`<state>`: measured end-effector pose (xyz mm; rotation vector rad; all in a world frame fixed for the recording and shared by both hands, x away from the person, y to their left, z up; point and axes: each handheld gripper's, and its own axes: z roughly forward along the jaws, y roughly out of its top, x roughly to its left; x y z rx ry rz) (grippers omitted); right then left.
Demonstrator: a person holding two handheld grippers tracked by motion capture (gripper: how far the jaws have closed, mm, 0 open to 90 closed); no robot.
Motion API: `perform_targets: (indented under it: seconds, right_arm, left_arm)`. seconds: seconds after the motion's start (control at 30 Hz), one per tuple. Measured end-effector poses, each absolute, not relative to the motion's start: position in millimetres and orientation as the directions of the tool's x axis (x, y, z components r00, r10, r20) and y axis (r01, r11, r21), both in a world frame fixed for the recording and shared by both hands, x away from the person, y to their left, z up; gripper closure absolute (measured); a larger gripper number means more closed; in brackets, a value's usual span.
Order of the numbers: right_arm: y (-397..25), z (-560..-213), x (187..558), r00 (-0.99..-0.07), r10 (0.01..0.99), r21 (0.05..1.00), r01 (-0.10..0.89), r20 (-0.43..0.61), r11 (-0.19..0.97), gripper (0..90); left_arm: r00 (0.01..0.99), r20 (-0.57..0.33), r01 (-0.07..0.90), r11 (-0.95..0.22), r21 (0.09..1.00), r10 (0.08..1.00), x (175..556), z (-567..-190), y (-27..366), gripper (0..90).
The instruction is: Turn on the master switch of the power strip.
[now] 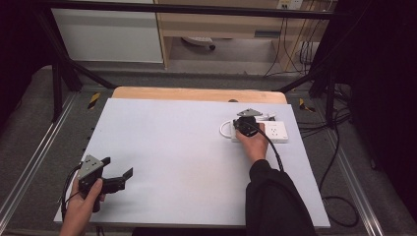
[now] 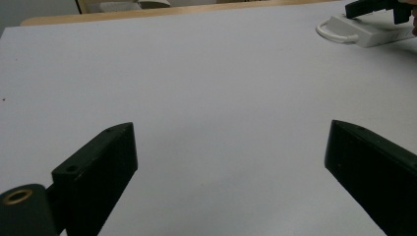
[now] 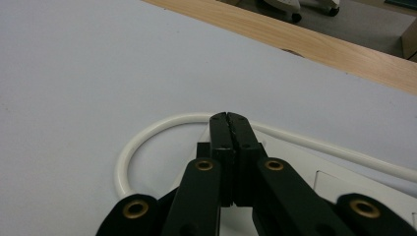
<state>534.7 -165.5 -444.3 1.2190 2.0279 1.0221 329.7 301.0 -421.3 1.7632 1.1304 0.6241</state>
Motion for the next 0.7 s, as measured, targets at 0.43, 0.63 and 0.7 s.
perform_targets:
  seconds: [0.43,0.63,0.7]
  right_arm:
    - [-166.8,-442.7,534.9,-0.423,0.905,0.837,0.477,-0.05,0.269,90.0]
    - [-169.4,-441.3,534.2,-0.415,0.909,0.84,0.481,-0.033,0.25,90.0]
    - [-169.8,-439.6,534.3,-0.418,0.908,0.846,0.471,-0.036,0.251,90.0]
  left_arm:
    - [0.443,-0.057,0.427,-0.155,0.891,0.895,329.7,-421.5,302.3,5.8]
    - [0.439,-0.06,0.431,-0.151,0.889,0.897,329.6,-421.6,304.0,5.8]
    - [0.439,-0.061,0.431,-0.15,0.89,0.897,329.6,-421.6,304.4,5.8]
